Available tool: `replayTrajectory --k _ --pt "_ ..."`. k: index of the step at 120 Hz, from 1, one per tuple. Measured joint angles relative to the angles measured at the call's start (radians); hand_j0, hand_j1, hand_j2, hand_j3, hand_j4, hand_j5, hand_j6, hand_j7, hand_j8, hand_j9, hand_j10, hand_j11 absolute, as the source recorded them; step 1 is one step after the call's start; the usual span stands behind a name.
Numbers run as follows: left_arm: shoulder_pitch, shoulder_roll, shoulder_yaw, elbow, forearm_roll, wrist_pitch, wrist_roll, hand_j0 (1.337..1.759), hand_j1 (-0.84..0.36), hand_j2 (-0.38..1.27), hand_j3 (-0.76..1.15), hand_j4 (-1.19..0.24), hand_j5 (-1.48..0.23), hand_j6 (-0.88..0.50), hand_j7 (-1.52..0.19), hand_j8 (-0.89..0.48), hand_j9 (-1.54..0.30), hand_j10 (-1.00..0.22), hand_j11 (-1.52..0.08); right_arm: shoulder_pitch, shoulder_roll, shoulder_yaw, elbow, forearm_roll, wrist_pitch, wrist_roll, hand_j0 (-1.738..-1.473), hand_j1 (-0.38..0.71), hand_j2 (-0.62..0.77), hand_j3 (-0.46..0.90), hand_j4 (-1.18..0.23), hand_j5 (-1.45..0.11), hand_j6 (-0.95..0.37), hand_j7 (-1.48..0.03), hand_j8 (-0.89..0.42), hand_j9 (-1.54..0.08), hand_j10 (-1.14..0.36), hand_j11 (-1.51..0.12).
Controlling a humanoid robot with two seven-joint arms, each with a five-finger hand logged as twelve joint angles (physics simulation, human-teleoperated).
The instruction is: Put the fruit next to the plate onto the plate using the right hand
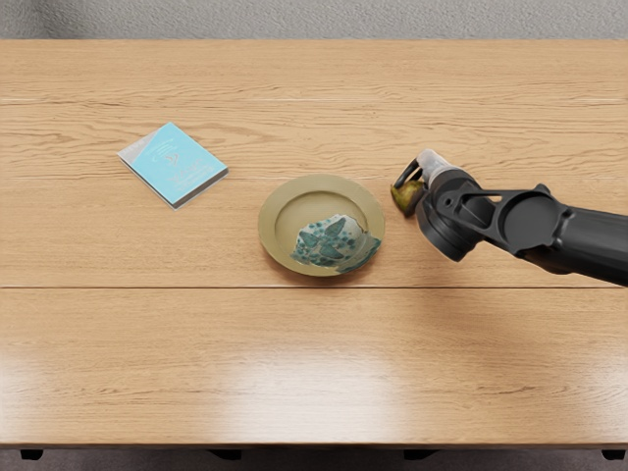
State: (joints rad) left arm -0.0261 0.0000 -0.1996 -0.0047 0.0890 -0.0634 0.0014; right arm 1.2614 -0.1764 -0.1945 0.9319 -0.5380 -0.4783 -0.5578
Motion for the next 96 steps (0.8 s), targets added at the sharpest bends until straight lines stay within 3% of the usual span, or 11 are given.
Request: replayTrajectory --k 21,61,96 --pt "0.0 0.0 0.0 0.0 0.0 0.0 0.0 1.658 0.32 0.0 0.0 -0.02 -0.03 -0.02 -0.03 -0.02 -0.03 -0.02 -0.03 0.008 -0.023 0.008 0.004 0.015 0.022 0.0 -1.648 0.26 0.25 0.0 -0.75 -0.99 -0.36 -0.98 -0.37 -1.0 -0.67 -1.01" --pt "-0.001 0.0 0.0 0.0 0.0 0.0 0.0 1.658 0.32 0.0 0.0 -0.02 -0.03 -0.02 -0.03 -0.02 -0.03 -0.02 -0.03 0.016 -0.113 0.1 0.061 0.023 0.096 0.0 -1.654 0.27 0.28 0.0 -0.74 -1.01 -0.37 -0.98 -0.37 -1.02 -0.69 -1.03" --pt "-0.001 0.0 0.0 0.0 0.0 0.0 0.0 1.658 0.32 0.0 0.0 -0.02 -0.03 -0.02 -0.03 -0.02 -0.03 -0.02 -0.03 0.013 -0.297 0.227 0.312 0.027 0.139 -0.001 -1.656 0.29 0.33 0.0 -0.74 -1.02 -0.36 -0.98 -0.36 -1.02 -0.68 -1.03"
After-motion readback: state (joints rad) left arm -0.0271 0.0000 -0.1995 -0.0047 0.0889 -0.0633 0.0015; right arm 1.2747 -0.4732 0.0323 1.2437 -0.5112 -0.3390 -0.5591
